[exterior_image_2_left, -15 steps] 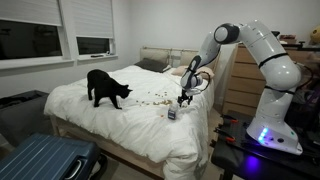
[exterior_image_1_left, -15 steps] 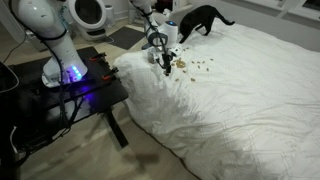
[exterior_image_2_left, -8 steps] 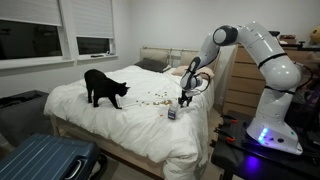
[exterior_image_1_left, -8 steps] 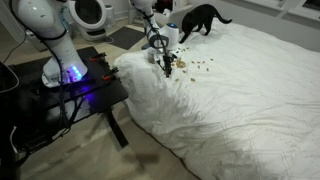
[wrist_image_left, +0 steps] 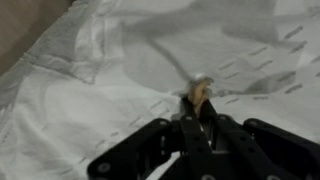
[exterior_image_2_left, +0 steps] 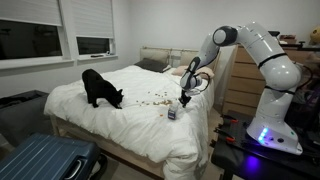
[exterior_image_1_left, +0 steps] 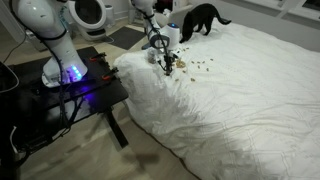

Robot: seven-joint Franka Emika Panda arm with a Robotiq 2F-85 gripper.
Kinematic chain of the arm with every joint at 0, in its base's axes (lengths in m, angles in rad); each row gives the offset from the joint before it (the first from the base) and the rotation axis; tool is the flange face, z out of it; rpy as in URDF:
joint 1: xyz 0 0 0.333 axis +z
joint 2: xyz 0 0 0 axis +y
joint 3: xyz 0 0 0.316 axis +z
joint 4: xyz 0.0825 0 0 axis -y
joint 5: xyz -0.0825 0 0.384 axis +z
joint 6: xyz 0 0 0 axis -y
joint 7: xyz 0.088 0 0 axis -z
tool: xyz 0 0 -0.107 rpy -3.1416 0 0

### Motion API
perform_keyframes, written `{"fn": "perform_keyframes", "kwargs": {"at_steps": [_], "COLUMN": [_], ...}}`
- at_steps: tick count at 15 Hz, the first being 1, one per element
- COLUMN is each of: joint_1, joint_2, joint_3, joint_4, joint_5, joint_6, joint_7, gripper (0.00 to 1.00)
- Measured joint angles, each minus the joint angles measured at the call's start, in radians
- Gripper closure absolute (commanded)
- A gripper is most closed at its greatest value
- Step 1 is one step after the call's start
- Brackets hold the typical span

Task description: Pick up some of the objects on the bed and place them in the jar

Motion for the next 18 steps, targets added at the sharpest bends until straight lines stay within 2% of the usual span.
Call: {"fn": "perform_keyframes", "kwargs": {"at_steps": [3, 9, 15, 18], "joint_1": [0.000, -0.005, -0.003, 0.015], "joint_2": [-0.002, -0.039, -0.137, -0.192], "joint_3": [-0.002, -0.009, -0.024, -0.024], "joint_4": [0.002, -0.003, -0.014, -0.020], "joint_5": [0.000, 0.004, 0.004, 0.003], "joint_6": [0.000, -0.036, -0.168, -0.197], "joint_7": [0.000, 0.000, 0.001, 0.001], "gripper": [1.00, 0.99, 0.99, 0.99]}}
